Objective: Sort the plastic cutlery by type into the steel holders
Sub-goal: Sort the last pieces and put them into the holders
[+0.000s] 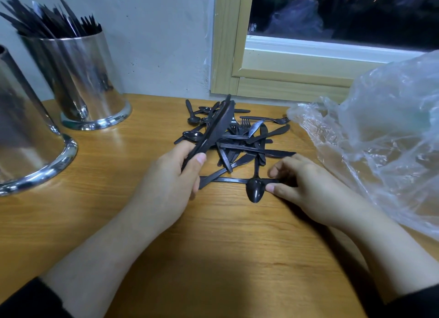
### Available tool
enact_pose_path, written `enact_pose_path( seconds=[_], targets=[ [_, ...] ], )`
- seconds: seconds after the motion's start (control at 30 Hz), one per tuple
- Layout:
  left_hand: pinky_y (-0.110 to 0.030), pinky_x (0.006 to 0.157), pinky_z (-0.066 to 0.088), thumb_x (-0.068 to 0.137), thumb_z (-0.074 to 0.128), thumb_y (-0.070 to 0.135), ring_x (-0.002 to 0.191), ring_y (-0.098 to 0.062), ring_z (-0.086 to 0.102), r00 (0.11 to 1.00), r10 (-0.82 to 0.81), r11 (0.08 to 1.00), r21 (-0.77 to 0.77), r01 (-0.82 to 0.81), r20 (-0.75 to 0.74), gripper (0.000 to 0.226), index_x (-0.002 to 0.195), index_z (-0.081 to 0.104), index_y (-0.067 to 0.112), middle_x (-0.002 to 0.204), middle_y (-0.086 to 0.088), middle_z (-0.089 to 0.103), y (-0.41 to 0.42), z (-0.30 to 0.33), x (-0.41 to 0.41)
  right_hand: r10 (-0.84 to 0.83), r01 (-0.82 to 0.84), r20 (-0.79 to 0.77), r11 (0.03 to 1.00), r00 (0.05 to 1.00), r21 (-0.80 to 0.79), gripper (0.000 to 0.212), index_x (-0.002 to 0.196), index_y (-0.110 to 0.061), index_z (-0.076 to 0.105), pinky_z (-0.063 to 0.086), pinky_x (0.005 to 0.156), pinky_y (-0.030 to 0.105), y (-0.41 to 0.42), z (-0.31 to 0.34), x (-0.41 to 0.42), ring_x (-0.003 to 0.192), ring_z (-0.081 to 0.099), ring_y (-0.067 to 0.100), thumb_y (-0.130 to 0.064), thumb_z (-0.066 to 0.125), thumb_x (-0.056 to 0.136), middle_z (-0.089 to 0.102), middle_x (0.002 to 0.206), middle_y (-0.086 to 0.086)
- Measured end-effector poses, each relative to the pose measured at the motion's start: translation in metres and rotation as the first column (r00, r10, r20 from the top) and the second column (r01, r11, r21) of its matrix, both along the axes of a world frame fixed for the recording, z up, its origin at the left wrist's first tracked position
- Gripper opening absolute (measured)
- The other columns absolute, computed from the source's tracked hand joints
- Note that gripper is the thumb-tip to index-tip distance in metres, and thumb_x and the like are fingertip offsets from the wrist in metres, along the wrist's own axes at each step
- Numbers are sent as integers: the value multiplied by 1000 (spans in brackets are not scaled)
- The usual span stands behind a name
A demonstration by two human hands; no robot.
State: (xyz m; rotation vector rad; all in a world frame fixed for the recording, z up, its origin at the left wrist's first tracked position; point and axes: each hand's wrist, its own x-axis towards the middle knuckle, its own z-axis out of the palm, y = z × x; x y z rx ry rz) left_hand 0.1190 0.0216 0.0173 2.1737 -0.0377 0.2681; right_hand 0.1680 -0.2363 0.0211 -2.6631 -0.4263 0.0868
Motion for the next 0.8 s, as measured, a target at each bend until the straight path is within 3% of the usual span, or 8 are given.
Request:
enact_pose_path(
  seconds=[0.1,0.27,0.37,0.47,0.63,0.73,0.8],
  targets=[
    [-11,51,42,108,42,32,48,-2,50,1000,22,999,-35,-21,6,25,94,59,21,61,3,59,-1,2,-1,9,-9,-44,1000,999,7,15,88,-34,59,44,96,42,1,4,-1,95,53,10,-45,70,87,53,99,-12],
    [-15,51,39,107,41,37,52,-2,53,999,35,999,9,-35,10,27,92,59,24,67,3,62,-2,2,-2,28,-26,-74,999,997,36,18,83,-33,60,46,92,36,0,5,-2,93,54,7,-46,71,86,56,97,-13],
    [-16,51,36,107,41,37,51,-4,53,998,61,998,-14,-61,15,27,91,59,26,65,2,62,-3,3,-2,29,-21,-77,994,997,106,19,82,-29,62,48,76,25,-1,8,-5,78,57,5,-44,72,87,65,86,-10],
    [-17,49,38,107,41,36,50,-4,52,996,84,996,-42,-83,39,25,91,58,28,66,0,62,-3,4,-1,27,-18,-34,971,999,240,13,80,-28,66,41,59,15,-1,14,-9,62,53,2,-34,73,88,66,74,-11],
    [-22,49,41,105,41,40,52,-5,50,993,107,990,-94,-102,56,23,94,60,33,62,3,57,-3,5,-2,38,-37,9,878,999,478,7,81,-25,73,38,60,17,-2,22,-13,62,51,11,-25,73,87,64,67,-4],
    [-25,53,42,106,42,38,55,-4,50,988,129,987,-109,-120,86,22,98,63,35,62,4,54,-1,5,-2,117,-59,-47,760,992,647,4,83,-16,71,38,60,23,-6,27,-16,62,46,16,-14,73,86,58,68,6],
    [-22,50,39,105,42,40,54,-5,49,986,128,988,-98,-117,104,23,95,62,34,65,-1,55,0,6,-3,139,-54,-59,691,988,721,8,83,-15,70,39,58,22,-8,28,-17,59,46,16,-20,74,79,58,66,5]
  ],
)
